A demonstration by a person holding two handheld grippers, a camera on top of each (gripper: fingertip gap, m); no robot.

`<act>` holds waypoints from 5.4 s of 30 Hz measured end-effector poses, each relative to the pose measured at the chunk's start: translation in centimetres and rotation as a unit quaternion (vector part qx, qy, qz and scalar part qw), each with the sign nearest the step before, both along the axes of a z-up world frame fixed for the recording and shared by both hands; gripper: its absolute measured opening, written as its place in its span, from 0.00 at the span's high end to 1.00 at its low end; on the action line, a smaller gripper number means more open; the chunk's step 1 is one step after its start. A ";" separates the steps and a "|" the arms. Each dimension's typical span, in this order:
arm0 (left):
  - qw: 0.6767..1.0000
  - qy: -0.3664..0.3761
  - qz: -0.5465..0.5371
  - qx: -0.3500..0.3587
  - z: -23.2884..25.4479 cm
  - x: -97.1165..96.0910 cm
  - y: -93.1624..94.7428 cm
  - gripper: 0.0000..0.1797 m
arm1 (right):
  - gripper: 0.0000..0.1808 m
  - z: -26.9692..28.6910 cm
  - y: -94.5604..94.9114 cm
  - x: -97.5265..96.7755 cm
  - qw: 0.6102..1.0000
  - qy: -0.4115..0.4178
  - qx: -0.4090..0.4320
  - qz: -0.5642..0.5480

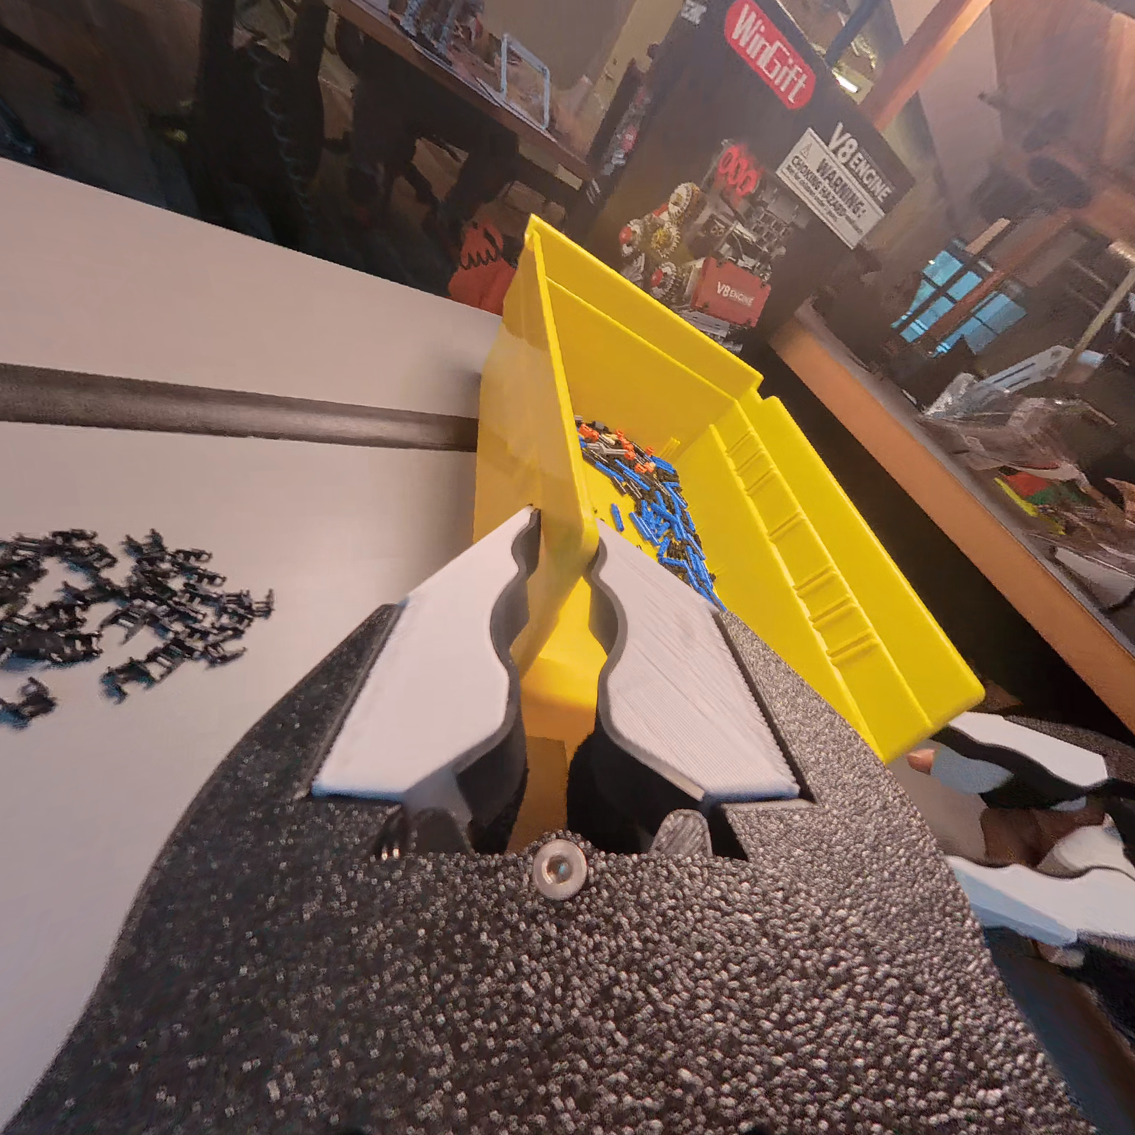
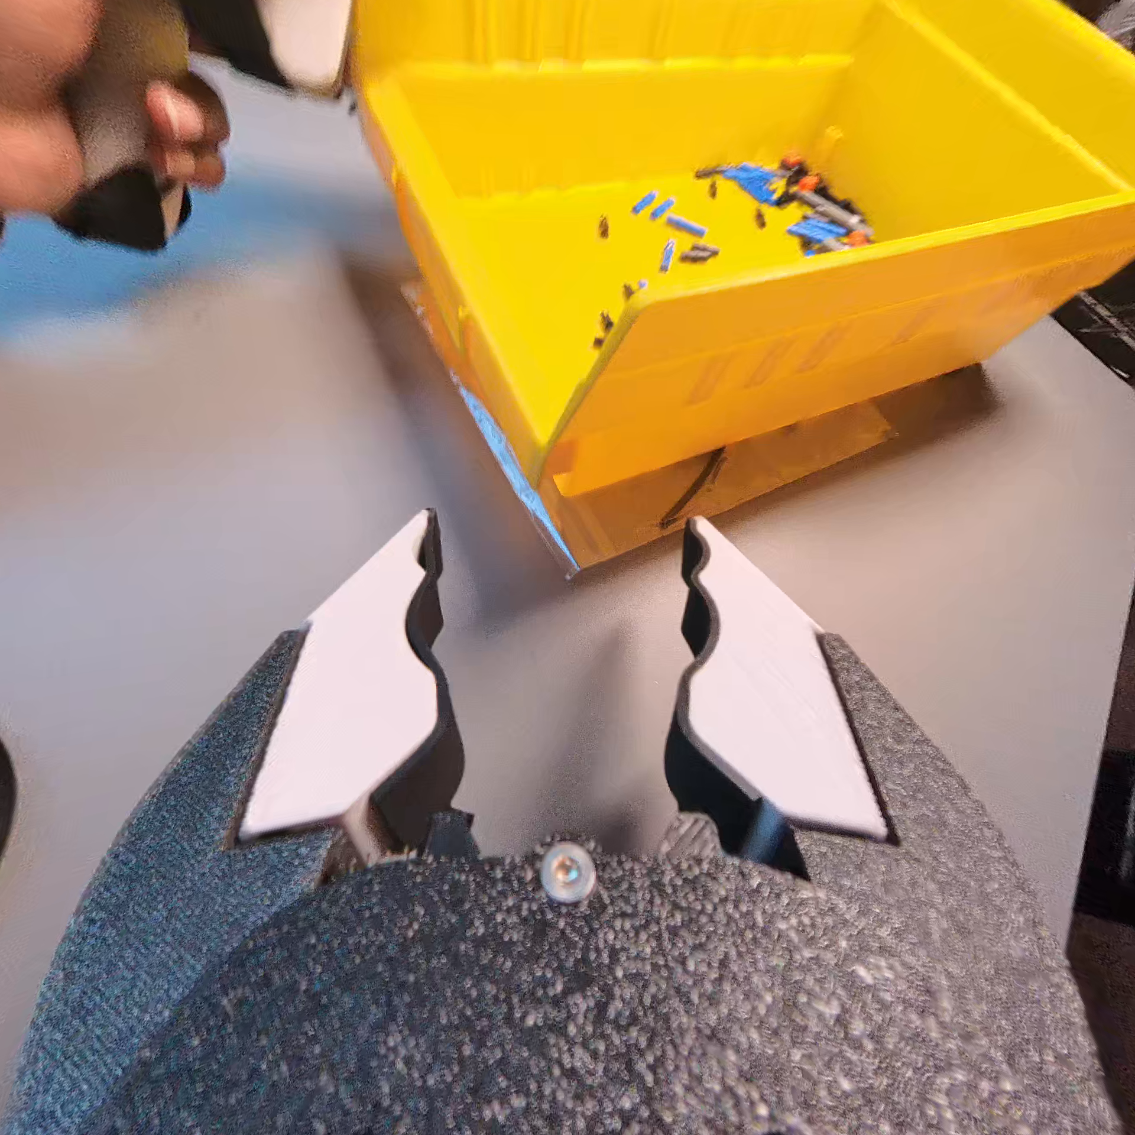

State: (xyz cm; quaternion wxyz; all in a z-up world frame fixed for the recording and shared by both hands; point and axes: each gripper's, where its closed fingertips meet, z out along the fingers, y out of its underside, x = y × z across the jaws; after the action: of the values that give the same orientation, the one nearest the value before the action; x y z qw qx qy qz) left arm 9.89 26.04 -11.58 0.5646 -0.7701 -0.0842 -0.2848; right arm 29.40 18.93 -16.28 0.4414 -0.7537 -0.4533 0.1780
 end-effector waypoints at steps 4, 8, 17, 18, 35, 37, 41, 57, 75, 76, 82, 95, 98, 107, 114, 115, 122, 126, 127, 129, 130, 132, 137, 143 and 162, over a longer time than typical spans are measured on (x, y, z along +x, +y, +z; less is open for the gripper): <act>0.998 0.025 -0.050 0.001 -0.1 2.8 -1.6 0.92 | 0.70 1.5 0.7 0.4 0.997 0.048 -0.001 -0.054; 0.994 0.061 -0.093 0.004 0.0 5.2 -2.6 0.90 | 0.84 1.9 2.1 3.2 0.991 0.021 0.035 -0.126; 0.966 0.117 -0.229 0.036 0.6 7.1 -5.0 0.81 | 0.76 2.0 2.4 6.8 0.977 0.036 0.038 -0.208; 0.964 0.145 -0.217 0.060 1.4 5.8 -5.7 0.80 | 0.73 2.9 1.9 7.1 0.975 0.039 0.057 -0.212; 0.923 0.357 -0.017 0.141 5.6 -21.7 -24.2 0.62 | 0.67 9.0 -9.7 -20.0 0.972 0.175 0.101 0.121; 0.907 0.382 -0.007 0.174 5.7 -23.2 -24.1 0.71 | 0.68 8.3 -9.7 -23.6 0.966 0.186 0.096 0.151; 0.902 0.389 0.001 0.189 4.2 -24.8 -23.4 0.82 | 0.68 5.7 -9.0 -28.1 0.964 0.173 0.086 0.185; 0.917 0.358 0.036 0.174 3.6 -23.5 -21.8 0.90 | 0.64 6.0 -10.6 -28.6 0.948 0.165 0.171 0.210; 0.960 0.242 0.084 0.116 2.3 -30.7 -19.9 0.84 | 0.99 8.7 -3.5 -29.0 0.959 0.220 0.146 0.106; 0.964 0.225 0.090 0.110 2.0 -30.7 -20.2 0.84 | 0.98 8.6 -2.9 -29.2 0.959 0.224 0.141 0.098; 0.945 0.261 0.146 0.133 3.4 -32.5 -22.2 0.82 | 0.72 7.8 -3.3 -28.8 0.961 0.202 0.160 0.102; 0.937 0.275 0.158 0.143 3.6 -31.5 -21.7 0.84 | 0.67 7.3 -2.9 -26.8 0.964 0.174 0.180 0.086; 0.939 0.265 0.151 0.158 5.1 -30.9 -21.3 0.88 | 0.72 7.9 -3.5 -26.7 0.961 0.184 0.187 0.085; 0.924 0.271 0.157 0.220 14.1 -32.7 -14.9 0.89 | 0.77 11.6 -2.1 -30.0 0.949 0.256 0.165 0.078; 0.915 0.286 0.175 0.226 18.0 -34.7 -7.4 0.92 | 0.79 12.6 0.7 -34.1 0.941 0.285 0.159 0.086; 0.915 0.287 0.176 0.223 18.2 -35.1 -6.4 0.93 | 0.79 12.1 0.7 -34.2 0.943 0.281 0.156 0.088; 0.914 0.296 0.184 0.205 17.8 -36.6 -2.3 0.99 | 0.83 10.6 -2.2 -32.4 0.943 0.260 0.180 0.107; 0.913 0.296 0.206 0.189 17.7 -37.0 -1.9 1.00 | 0.83 11.3 -2.2 -32.0 0.941 0.263 0.182 0.108; 0.918 0.288 0.203 0.182 17.6 -37.0 -1.7 1.00 | 0.84 11.3 -2.2 -31.9 0.942 0.259 0.185 0.109; 0.921 0.283 0.204 0.172 17.4 -37.3 -1.5 1.00 | 0.84 11.5 -2.3 -31.8 0.942 0.249 0.195 0.114; 0.921 0.288 0.206 0.165 17.3 -37.5 -1.5 1.00 | 0.84 11.6 -2.3 -31.8 0.941 0.246 0.201 0.118; 0.919 0.296 0.208 0.159 17.1 -37.6 -1.4 1.00 | 0.86 11.8 -2.5 -31.7 0.940 0.244 0.203 0.122; 0.915 0.310 0.204 0.157 17.1 -37.3 -1.5 1.00 | 0.87 11.4 -3.3 -32.4 0.940 0.239 0.197 0.142; 0.912 0.326 0.189 0.161 17.5 -37.0 -1.7 1.00 | 0.88 9.7 -3.2 -33.1 0.947 0.224 0.179 0.144; 0.963 0.221 0.112 0.103 15.3 -46.6 -5.0 0.54 | 0.68 16.7 16.8 -39.2 0.951 0.298 0.000 0.087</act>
State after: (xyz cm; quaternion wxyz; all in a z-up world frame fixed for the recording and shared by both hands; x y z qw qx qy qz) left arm -36.73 21.00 3.68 0.6734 -0.7375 -0.0138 -0.0497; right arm -9.80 35.72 0.41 0.5392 -0.6237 -0.3653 0.4321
